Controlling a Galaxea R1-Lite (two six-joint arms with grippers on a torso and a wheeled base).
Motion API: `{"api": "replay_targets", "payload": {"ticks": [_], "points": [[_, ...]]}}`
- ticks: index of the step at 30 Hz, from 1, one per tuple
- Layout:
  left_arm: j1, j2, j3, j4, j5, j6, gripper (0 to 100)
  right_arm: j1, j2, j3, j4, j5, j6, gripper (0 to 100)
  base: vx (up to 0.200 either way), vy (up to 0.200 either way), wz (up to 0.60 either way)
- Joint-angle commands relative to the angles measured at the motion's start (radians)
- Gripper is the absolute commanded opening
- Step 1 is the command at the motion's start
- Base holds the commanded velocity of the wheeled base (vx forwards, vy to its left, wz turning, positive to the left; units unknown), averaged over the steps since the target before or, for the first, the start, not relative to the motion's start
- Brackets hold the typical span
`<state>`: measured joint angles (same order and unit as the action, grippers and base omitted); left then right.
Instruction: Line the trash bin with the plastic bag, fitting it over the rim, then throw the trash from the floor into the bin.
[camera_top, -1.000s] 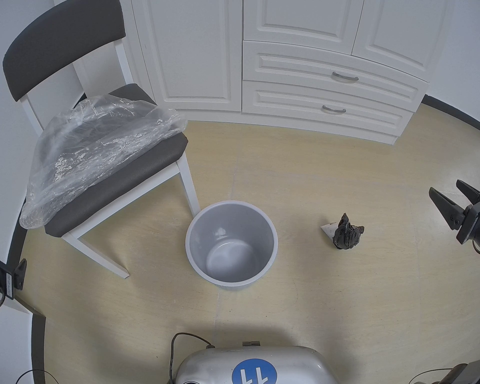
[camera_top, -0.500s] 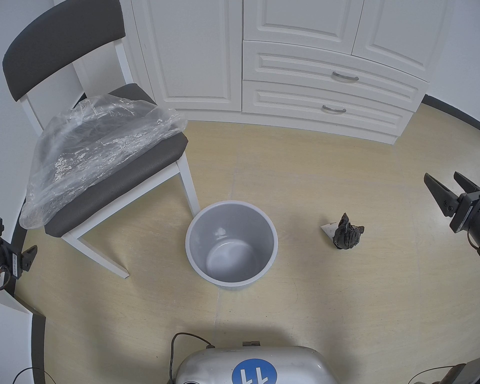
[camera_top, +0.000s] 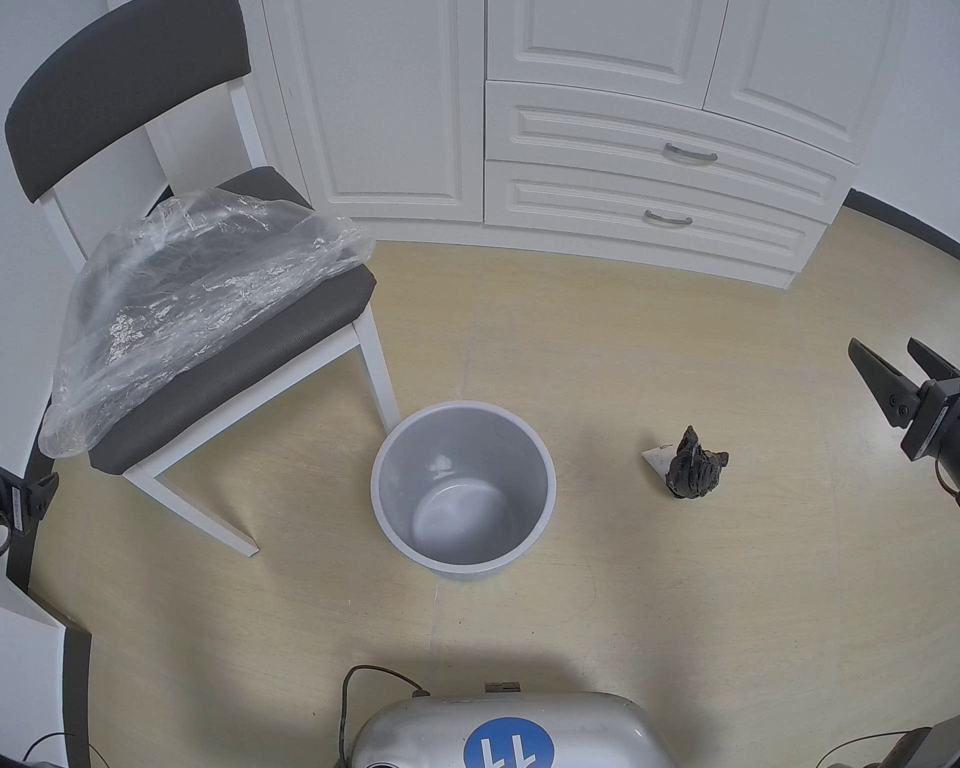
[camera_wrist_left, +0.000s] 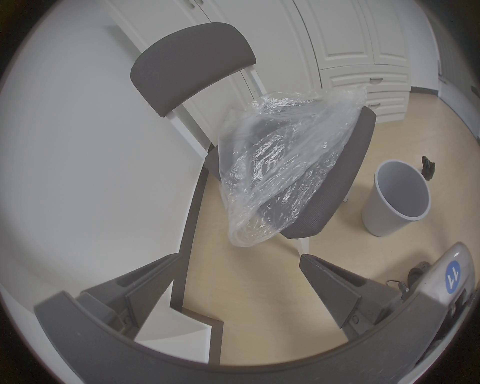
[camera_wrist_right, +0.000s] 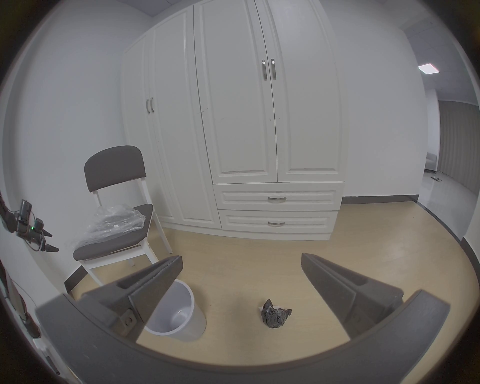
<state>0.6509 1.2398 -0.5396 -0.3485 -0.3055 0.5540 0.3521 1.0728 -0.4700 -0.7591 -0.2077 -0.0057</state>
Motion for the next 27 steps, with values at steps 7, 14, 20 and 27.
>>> {"api": "replay_targets", "payload": {"ticks": [7,14,20,27], "points": [[0.098,0.122,0.0,-0.089,-0.089,-0.092,100,0.001,-0.024,-0.004,0.0,0.005,0.006,100,0.0,0.0,0.0],[0.099,0.182,0.012,-0.207,-0.205,-0.232,100,-0.007,-0.016,-0.007,0.0,0.01,0.032,100,0.0,0.0,0.0],[0.125,0.231,0.004,-0.237,-0.222,-0.256,100,-0.01,-0.02,-0.013,0.0,0.01,0.033,100,0.0,0.0,0.0],[0.159,0.328,0.001,-0.348,-0.291,-0.26,100,-0.013,-0.024,-0.021,0.0,0.01,0.043,100,0.0,0.0,0.0]]}}
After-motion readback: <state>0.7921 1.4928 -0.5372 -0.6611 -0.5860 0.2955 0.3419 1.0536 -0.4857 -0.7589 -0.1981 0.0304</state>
